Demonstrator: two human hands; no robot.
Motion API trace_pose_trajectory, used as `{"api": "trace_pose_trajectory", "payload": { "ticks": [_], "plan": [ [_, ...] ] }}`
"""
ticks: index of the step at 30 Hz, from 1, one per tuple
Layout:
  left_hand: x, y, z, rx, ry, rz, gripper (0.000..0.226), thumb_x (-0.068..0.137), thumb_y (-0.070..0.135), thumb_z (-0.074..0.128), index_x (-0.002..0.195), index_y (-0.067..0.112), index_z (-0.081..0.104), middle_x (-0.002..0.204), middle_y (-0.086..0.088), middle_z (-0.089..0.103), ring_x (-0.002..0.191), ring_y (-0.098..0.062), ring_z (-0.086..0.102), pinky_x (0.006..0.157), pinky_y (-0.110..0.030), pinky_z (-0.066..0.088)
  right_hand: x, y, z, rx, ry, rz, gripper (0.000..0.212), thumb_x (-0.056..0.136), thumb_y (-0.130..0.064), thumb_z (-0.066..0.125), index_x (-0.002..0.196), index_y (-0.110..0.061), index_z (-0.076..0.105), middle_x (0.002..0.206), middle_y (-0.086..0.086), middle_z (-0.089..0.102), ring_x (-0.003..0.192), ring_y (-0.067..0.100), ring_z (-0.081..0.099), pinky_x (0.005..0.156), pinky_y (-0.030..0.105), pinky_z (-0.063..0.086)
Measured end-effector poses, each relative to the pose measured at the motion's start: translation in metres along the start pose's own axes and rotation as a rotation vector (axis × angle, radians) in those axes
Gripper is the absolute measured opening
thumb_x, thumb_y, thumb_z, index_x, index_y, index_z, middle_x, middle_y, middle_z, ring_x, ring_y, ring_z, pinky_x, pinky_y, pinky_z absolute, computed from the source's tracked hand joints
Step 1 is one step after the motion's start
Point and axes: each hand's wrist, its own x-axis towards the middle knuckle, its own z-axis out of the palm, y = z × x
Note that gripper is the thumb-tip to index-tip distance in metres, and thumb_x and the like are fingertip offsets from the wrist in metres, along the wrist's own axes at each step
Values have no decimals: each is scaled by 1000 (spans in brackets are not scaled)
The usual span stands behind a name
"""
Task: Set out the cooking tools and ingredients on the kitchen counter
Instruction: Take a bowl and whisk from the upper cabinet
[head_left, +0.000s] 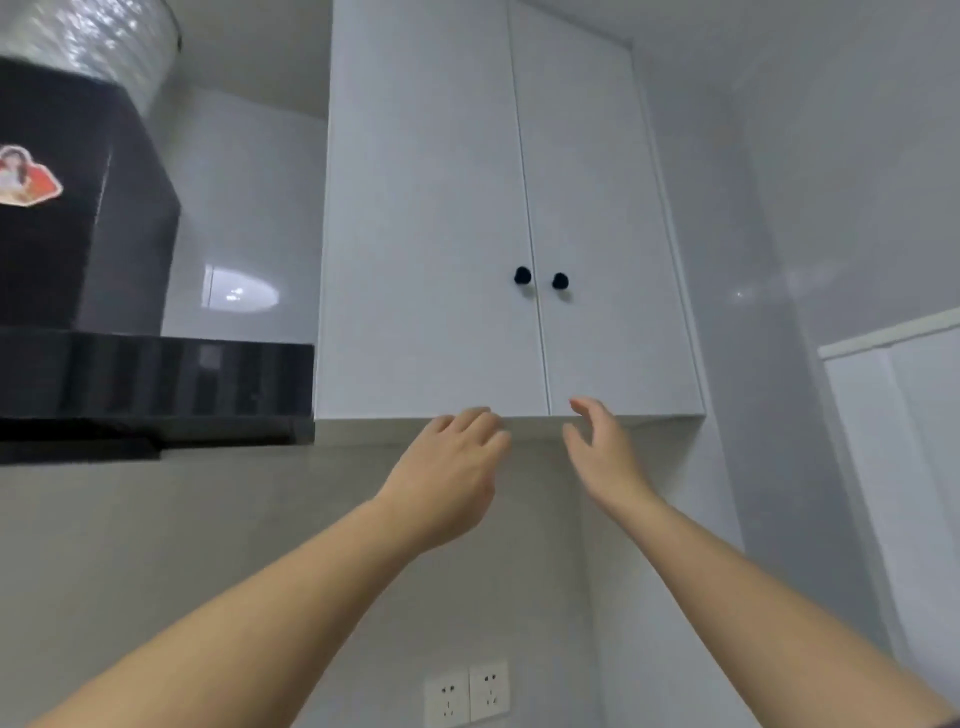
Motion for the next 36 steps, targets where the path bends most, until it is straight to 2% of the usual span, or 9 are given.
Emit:
{"api": "trace_pose_trajectory", "payload": {
  "ticks": [3,10,13,16,23,29,32,34,36],
  "plan": [
    [52,-17,0,56,39,-74,36,76,8,50,110,12,61,118,-5,61,113,-25,56,81,-34,49,44,-6,-8,-74,-10,-54,45,96,-16,47,141,-12,42,147,0,43,137,17,38,110,28,27],
    [142,-40,24,190,-68,-244,47,91,14,41,139,16,35,149,-6,29,135,-24,31,99,-36,38,110,10,1,-160,-155,-109,51,96,-15,35,147,-22,34,159,-3,22,146,16,19,118,32,19],
    [171,-51,38,192,-75,-302,54,91,14,42,143,18,28,149,-8,27,130,-26,36,95,-36,41,121,23,19,-346,-115,-133,25,93,-19,31,112,-22,46,146,1,35,133,31,33,94,43,45],
    [197,-62,47,222,-54,-341,64,89,15,43,148,19,17,155,-11,15,125,-27,40,91,-35,38,124,28,25,-507,-33,-185,38,92,-20,31,130,-24,38,147,-2,30,126,29,36,76,37,44],
    [244,-65,49,267,23,-357,33,88,8,41,119,9,49,125,-8,43,109,-26,44,79,-32,33,120,35,36,-562,68,-211,52,96,-38,33,145,-29,22,157,-6,14,137,27,27,84,40,47],
    [264,-60,34,331,-32,-358,24,89,2,46,111,6,54,118,-10,48,106,-25,49,75,-29,34,114,33,30,-549,22,-187,53,100,-46,26,149,-31,16,160,-8,6,147,24,11,97,42,45],
    [262,-52,18,305,31,-347,25,89,1,46,112,6,54,116,-9,48,105,-24,49,74,-28,35,110,23,22,-391,-27,-124,50,101,-49,20,147,-31,26,160,-9,12,147,20,15,101,42,41],
    [259,-47,3,232,76,-337,22,89,1,46,109,5,55,113,-10,48,103,-26,49,72,-30,34,103,16,14,-218,-59,-52,51,100,-51,20,134,-25,48,151,-2,35,135,21,38,98,39,41],
    [254,-44,-16,159,109,-333,15,90,3,47,102,5,55,103,-10,45,97,-26,50,69,-30,34,91,4,8,-58,-24,-37,50,99,-51,25,95,-17,61,104,5,63,93,22,59,82,36,47]
  ]
}}
